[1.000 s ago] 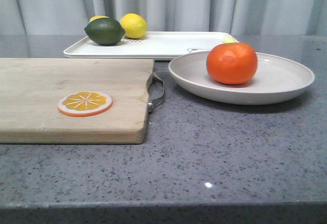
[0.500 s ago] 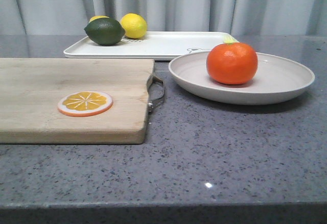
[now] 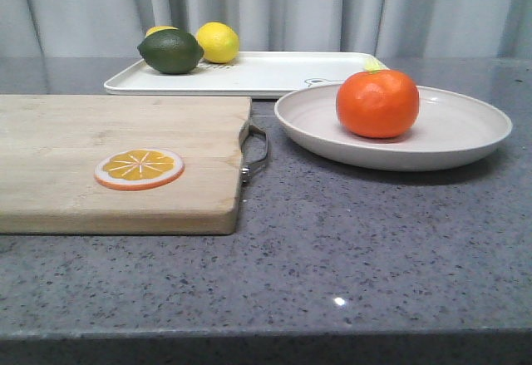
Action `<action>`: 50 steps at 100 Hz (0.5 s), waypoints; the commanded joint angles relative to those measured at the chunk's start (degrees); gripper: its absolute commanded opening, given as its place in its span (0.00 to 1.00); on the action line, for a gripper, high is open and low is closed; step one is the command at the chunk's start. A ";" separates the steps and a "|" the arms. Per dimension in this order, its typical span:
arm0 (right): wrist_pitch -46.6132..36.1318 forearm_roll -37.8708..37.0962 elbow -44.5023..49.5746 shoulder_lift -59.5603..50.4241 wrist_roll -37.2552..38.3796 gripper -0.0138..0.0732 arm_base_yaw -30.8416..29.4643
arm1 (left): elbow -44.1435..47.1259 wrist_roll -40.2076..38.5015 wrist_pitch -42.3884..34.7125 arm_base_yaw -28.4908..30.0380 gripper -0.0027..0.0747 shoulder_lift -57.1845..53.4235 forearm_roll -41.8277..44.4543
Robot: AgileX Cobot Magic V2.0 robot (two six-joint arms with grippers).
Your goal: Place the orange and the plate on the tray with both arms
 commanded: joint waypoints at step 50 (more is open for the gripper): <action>-4.91 -0.38 -2.00 7.62 -0.40 0.69 -0.43 | 2.33 -0.55 -4.45 1.45 0.83 -3.50 -1.19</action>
